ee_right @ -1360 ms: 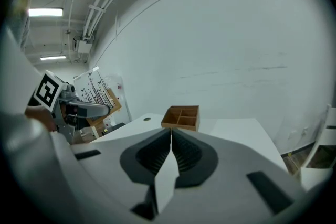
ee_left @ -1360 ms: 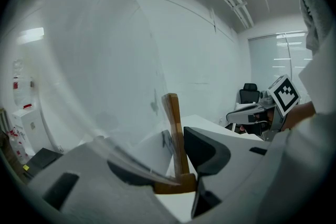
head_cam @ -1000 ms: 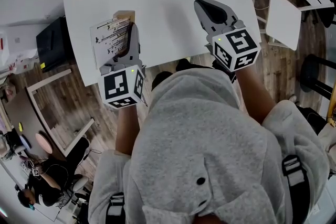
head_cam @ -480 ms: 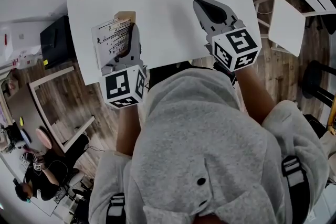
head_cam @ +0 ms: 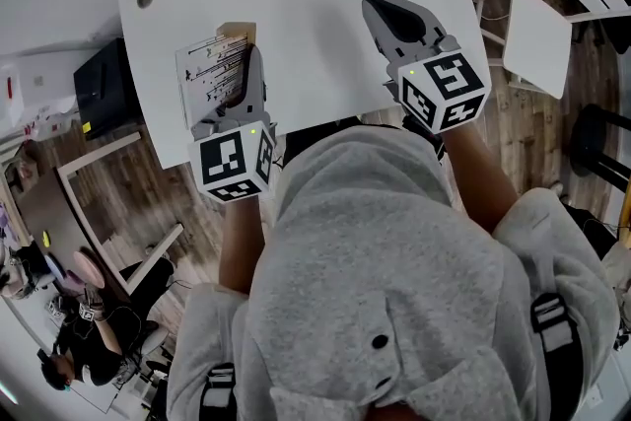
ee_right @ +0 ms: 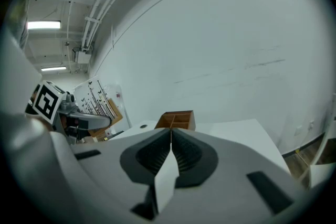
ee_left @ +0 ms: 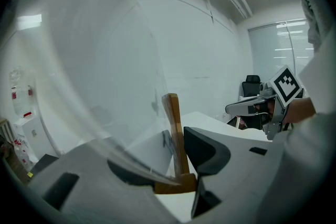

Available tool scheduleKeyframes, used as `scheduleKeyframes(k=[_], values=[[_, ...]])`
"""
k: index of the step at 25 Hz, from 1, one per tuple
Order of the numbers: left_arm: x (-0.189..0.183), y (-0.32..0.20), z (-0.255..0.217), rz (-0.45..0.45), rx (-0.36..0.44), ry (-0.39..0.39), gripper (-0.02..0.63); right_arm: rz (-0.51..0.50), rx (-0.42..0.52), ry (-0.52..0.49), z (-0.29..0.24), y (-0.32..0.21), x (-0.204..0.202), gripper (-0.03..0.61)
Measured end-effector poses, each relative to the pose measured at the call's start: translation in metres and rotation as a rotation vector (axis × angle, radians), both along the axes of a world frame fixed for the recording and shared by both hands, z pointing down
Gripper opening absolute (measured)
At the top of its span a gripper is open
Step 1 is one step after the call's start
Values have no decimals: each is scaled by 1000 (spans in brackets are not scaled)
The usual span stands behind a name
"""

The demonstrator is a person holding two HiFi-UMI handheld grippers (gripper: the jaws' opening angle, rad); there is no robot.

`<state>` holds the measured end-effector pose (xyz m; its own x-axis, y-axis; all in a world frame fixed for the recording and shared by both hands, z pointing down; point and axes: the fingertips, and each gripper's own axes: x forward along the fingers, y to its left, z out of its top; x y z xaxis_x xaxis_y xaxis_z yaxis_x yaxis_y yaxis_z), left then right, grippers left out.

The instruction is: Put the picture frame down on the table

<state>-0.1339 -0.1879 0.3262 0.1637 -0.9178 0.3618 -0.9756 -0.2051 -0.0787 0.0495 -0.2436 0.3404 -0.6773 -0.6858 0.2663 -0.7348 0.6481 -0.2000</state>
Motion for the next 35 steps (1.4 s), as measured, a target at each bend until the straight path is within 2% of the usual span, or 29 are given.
scheduleKeyframes(k=[20,35], values=[[-22,-32,50,18,-99,50,190,19,-74,61,30,-26,-21,28],[-60,-65,107,20,-199,41,190,-4,-179,116,86,-43,-64,28]])
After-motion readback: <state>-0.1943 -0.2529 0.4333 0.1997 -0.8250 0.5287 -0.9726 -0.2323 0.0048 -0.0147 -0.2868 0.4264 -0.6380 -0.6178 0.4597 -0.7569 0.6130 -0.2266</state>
